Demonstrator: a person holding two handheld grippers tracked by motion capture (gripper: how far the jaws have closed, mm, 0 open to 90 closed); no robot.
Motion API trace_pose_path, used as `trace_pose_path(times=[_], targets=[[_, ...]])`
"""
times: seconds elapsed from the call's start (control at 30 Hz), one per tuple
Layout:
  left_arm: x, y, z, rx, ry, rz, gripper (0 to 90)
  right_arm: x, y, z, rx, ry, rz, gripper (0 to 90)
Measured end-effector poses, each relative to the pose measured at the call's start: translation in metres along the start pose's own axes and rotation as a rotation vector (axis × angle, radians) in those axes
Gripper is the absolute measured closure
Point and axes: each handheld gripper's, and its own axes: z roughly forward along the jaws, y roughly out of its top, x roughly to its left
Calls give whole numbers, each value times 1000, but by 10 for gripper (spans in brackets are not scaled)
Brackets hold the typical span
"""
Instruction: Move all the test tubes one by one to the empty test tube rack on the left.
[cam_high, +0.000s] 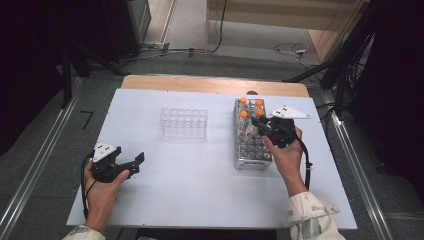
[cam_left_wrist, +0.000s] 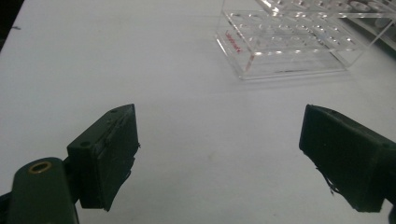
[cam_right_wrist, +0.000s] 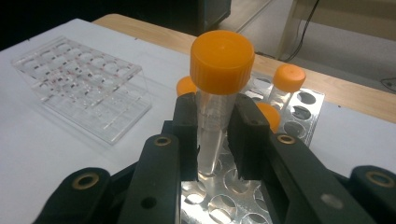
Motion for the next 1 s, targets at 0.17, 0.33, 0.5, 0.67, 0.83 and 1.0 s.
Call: trace_pose_path(times=[0.17, 0.33, 0.5, 0.67, 0.83, 1.0], targets=[[-9, 6, 4, -14, -47, 5, 135, 8, 3, -8, -17, 28, -7, 715], [-17, 13, 9, -21, -76, 6, 137, 19, 4, -10, -24, 62, -24, 715], [-20, 18, 9, -33, -85, 11, 149, 30, 3, -4, -10, 88, -37, 715], [-26, 26, 12, -45, -106, 19, 154, 49, 1, 10, 8, 128, -56, 715], [-38, 35, 17, -39, -122, 45, 154, 60, 2, 17, 12, 153, -70, 715], [-51, 46, 21, -52, -146, 78, 154, 73, 1, 27, 27, 180, -79, 715]])
